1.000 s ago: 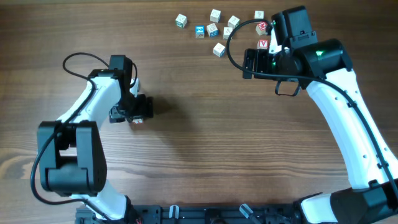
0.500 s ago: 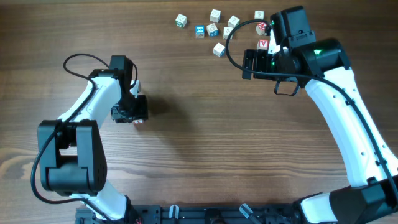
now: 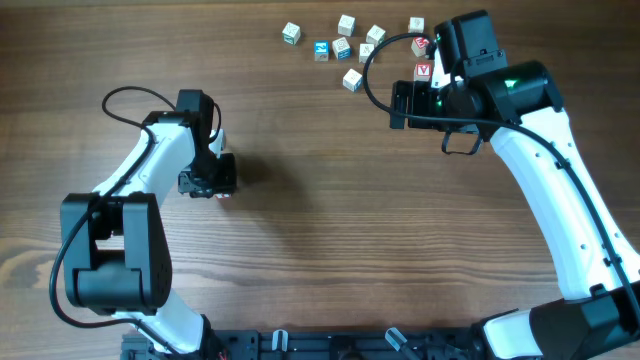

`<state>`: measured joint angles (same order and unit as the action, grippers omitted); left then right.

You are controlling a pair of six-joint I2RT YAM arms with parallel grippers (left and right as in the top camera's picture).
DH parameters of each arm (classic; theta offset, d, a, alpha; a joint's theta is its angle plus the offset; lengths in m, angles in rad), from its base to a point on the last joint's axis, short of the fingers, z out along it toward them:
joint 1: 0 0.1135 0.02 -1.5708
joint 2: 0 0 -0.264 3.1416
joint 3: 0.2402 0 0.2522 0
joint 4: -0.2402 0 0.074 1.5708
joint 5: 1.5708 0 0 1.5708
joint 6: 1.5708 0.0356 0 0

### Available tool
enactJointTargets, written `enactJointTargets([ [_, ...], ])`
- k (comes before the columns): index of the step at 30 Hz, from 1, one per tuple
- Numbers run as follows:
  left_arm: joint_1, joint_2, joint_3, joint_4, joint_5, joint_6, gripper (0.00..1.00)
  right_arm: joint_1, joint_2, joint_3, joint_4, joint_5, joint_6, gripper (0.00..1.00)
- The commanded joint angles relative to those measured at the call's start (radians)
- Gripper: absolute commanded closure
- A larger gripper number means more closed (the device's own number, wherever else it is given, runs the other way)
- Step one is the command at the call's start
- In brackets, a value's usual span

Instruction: Form a tower

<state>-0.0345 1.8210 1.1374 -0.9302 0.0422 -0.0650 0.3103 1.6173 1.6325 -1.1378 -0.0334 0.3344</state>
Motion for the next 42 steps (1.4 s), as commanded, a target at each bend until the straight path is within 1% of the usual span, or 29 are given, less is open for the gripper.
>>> enactJointTargets([
  [1,-0.001,0.01,-0.008,-0.001,-0.018,-0.002,0.67,-0.002,0.013,-0.006,-0.001,-0.012,-0.019,0.0],
  [4,-0.001,0.01,-0.008,-0.001,-0.018,-0.002,0.65,-0.002,0.013,-0.006,-0.001,-0.012,-0.02,0.0],
  [6,-0.001,0.01,-0.008,-0.001,-0.018,-0.002,0.53,-0.002,0.013,-0.006,-0.001,-0.012,-0.02,0.0],
  [8,-0.001,0.01,-0.008,-0.001,-0.018,-0.002,0.46,-0.002,0.013,-0.006,-0.001,-0.012,-0.019,0.0],
  [11,-0.001,0.01,-0.008,-0.001,-0.018,-0.002,0.4,-0.002,0.013,-0.006,-0.001,-0.012,-0.019,0.0],
  [14,-0.001,0.01,-0.008,0.0,-0.016,-0.003,0.31,-0.002,0.013,-0.006,0.0,-0.012,-0.019,0.0],
  [15,-0.001,0.01,-0.008,0.003,-0.009,-0.002,0.27,-0.002,0.013,-0.006,0.0,-0.012,-0.019,0.0],
  [16,-0.001,0.01,-0.006,0.003,-0.001,-0.003,0.18,-0.002,0.013,-0.006,0.001,-0.012,-0.019,0.0],
  [19,-0.001,0.005,-0.005,0.002,0.017,-0.003,0.0,-0.002,0.013,-0.006,0.007,-0.012,-0.019,0.0],
  [23,-0.001,-0.071,-0.004,-0.009,0.029,-0.03,0.0,-0.002,0.013,-0.006,0.011,-0.012,-0.019,0.0],
  [24,-0.001,-0.107,-0.004,-0.01,0.037,-0.049,0.0,-0.002,0.013,-0.006,0.015,-0.012,-0.019,0.0],
  [27,-0.001,-0.234,-0.004,-0.013,0.112,-0.052,0.0,-0.002,0.013,-0.006,0.016,-0.012,-0.019,0.0],
  [29,-0.001,-0.33,-0.004,-0.03,0.125,-0.079,0.0,-0.002,0.013,-0.006,0.019,-0.011,-0.02,0.0],
  [32,0.0,-0.5,-0.004,-0.029,0.1,-0.2,0.0,-0.002,0.014,-0.006,0.037,-0.013,-0.076,0.0],
  [34,0.0,-0.632,-0.004,-0.023,0.005,-0.328,0.0,-0.002,0.014,-0.006,0.06,-0.036,-0.132,0.0],
  [37,0.0,-0.831,-0.004,-0.03,-0.177,-0.497,0.0,-0.002,0.014,-0.006,0.087,-0.169,-0.224,0.0],
  [38,0.0,-0.887,-0.004,-0.046,-0.213,-0.551,0.0,-0.002,0.014,-0.006,0.096,-0.249,-0.303,0.01],
  [39,0.0,-0.924,-0.004,-0.063,-0.225,-0.578,0.0,-0.001,0.018,-0.006,0.103,-0.363,-0.418,0.0],
  [40,0.0,-0.939,-0.004,-0.07,-0.231,-0.595,0.0,0.001,0.026,-0.006,0.102,-0.417,-0.483,0.0],
  [42,0.0,-0.975,-0.004,-0.084,-0.283,-0.681,0.0,0.016,0.048,-0.006,0.108,-0.446,-0.582,0.0],
])
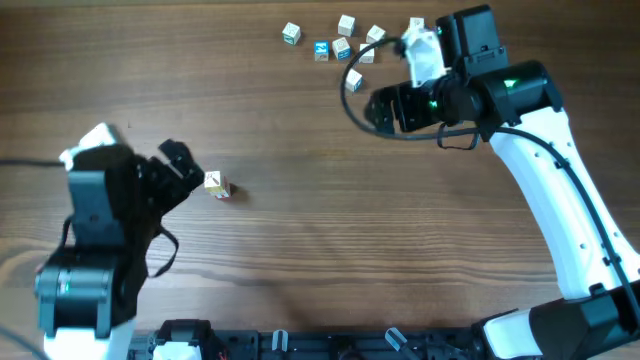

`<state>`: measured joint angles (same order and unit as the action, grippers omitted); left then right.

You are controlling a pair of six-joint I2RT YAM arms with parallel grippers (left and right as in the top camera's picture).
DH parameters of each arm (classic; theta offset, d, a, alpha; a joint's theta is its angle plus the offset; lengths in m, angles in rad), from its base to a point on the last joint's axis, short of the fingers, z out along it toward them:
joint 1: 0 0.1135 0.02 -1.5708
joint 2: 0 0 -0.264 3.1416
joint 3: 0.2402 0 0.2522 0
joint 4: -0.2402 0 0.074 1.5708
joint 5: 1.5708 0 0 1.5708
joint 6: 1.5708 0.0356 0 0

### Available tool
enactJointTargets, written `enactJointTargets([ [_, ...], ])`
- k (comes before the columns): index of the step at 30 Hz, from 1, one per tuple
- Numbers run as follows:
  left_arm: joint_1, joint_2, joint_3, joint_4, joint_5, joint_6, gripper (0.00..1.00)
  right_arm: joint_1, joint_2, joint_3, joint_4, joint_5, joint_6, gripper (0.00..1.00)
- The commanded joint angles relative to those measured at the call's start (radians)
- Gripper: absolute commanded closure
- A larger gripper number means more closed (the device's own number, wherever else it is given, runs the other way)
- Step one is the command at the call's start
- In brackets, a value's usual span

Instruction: Form a tower

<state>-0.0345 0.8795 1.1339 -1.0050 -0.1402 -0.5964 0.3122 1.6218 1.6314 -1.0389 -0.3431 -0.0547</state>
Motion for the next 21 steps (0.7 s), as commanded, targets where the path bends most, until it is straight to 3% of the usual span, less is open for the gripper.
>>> enactJointTargets([
  [1,0.0,-0.066,0.0,-0.004,-0.156,-0.222,0.0,0.033,0.071,-0.005,0.018,-0.136,-0.259,0.0],
  [3,0.0,-0.145,0.013,-0.003,-0.241,-0.303,0.0,0.079,0.132,-0.004,0.101,-0.125,-0.274,0.0],
  [7,0.0,-0.288,0.082,-0.034,-0.349,-0.315,0.0,0.192,0.183,0.037,0.261,-0.089,-0.285,0.0],
  [11,0.0,-0.385,0.177,-0.171,-0.526,-0.34,0.0,0.271,0.235,0.077,0.368,-0.068,-0.287,0.0],
  [15,0.0,-0.396,0.208,-0.297,-0.542,-0.34,0.0,0.365,0.391,0.267,0.291,-0.012,-0.344,0.0],
  [18,0.0,-0.396,0.208,-0.299,-0.548,-0.338,0.0,0.45,0.529,0.565,0.21,0.018,-0.363,0.0],
  [21,0.0,-0.396,0.208,-0.332,-0.597,-0.328,0.0,0.483,0.532,0.581,0.173,0.012,-0.422,0.0],
])
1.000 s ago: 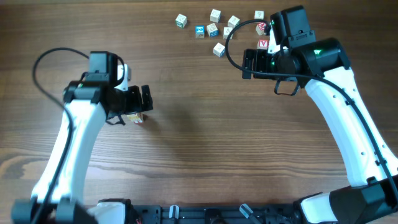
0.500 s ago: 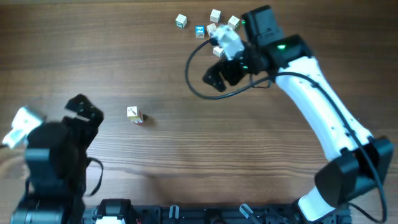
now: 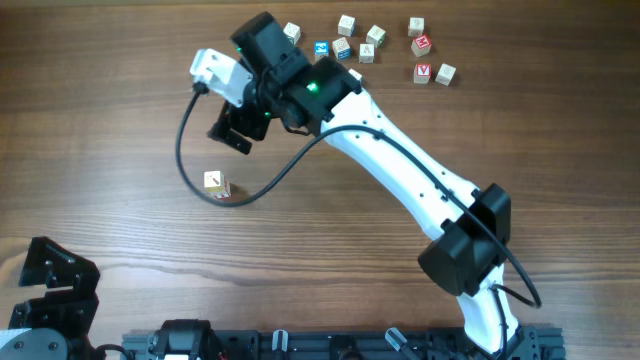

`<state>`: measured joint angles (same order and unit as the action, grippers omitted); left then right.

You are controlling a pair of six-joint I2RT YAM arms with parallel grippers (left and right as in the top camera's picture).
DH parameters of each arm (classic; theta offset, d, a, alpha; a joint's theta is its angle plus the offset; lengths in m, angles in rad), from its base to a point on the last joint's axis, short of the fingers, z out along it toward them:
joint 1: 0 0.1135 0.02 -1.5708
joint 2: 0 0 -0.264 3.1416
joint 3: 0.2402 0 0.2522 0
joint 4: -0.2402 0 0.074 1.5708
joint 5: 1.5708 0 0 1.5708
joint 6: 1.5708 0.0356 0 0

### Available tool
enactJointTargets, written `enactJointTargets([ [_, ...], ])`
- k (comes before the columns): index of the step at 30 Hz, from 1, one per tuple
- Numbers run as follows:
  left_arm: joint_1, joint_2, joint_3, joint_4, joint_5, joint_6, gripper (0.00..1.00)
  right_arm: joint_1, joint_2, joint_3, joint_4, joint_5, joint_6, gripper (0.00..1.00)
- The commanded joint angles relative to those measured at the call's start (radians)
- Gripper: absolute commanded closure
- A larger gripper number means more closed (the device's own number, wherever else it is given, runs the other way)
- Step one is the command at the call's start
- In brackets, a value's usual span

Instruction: Form a tower

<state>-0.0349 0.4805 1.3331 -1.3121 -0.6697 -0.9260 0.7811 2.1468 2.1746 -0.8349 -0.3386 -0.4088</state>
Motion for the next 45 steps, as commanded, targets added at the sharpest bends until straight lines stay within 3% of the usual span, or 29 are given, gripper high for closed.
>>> enactJointTargets([
  [1,0.0,0.003,0.009,-0.036,-0.084,0.002,0.0,0.037,0.008,0.03,-0.072,-0.021,-0.117,0.0],
  [8,0.0,0.003,0.009,-0.063,-0.084,0.002,0.0,0.126,0.025,-0.111,-0.049,-0.012,-0.22,0.0],
  [17,0.0,0.003,0.009,-0.107,-0.084,0.002,0.0,0.146,0.154,-0.111,0.03,0.152,-0.255,0.0],
  [26,0.0,0.003,0.009,-0.107,-0.084,0.002,0.0,0.15,0.237,-0.111,0.047,0.023,-0.274,0.0],
  [45,0.0,0.003,0.006,-0.107,-0.084,0.002,0.0,0.124,0.328,-0.111,0.128,-0.003,-0.245,0.0],
])
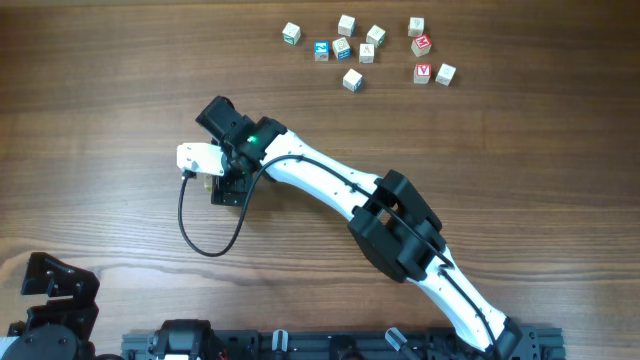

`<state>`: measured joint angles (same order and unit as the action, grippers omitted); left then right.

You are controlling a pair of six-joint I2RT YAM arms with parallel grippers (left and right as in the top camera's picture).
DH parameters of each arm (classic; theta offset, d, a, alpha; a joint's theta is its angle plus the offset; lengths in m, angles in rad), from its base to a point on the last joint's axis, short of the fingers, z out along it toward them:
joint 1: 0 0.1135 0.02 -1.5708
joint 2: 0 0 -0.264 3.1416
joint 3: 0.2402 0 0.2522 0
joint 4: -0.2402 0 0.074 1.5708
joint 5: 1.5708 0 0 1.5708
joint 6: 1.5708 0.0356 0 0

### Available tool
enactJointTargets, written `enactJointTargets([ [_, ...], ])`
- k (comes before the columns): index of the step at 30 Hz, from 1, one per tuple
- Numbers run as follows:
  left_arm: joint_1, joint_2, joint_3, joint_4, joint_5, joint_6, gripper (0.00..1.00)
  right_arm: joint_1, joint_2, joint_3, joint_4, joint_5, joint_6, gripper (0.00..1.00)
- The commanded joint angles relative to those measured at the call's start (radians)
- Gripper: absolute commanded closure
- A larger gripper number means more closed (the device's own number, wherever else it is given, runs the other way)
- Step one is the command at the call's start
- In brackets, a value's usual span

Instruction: Form a tower

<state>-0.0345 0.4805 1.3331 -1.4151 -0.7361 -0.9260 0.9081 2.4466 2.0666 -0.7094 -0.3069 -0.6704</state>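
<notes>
My right arm point(320, 185) reaches far across the table to the left. Its gripper point(224, 188) points down at the left-middle of the table, with the white wrist camera point(196, 157) beside it. From above the fingers are covered, so I cannot tell whether they are open or hold anything. No stacked block shows under the gripper. Several loose cubes point(352, 79) lie at the far edge, some white, one blue point(321, 50), two red point(422, 72). My left arm point(55, 300) is folded back at the near left corner, and its fingers cannot be made out.
A black cable point(200, 235) loops from the right wrist over the table toward the front. The black base rail point(280, 345) runs along the near edge. The loose cubes are all in the far right half.
My right gripper has moved from up and right of the small stack to directly over the spot where it stood, hiding it. The left arm stays folded at the near left corner.
First my left gripper stood at the left-middle of the table, while the right one was among the far cubes. Then the left drew back, baring a small stack there. The right arm reached over toward the stack and now covers it.
</notes>
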Motion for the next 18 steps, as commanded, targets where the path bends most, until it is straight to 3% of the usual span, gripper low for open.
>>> enactJointTargets([
  [1,0.0,0.003,0.006,-0.004,-0.017,0.001,0.0,-0.003,0.032,-0.003,0.001,-0.035,0.016,0.0],
  [18,0.0,0.003,0.006,-0.004,-0.017,0.002,0.0,-0.021,0.035,-0.003,-0.008,-0.008,0.016,0.05],
])
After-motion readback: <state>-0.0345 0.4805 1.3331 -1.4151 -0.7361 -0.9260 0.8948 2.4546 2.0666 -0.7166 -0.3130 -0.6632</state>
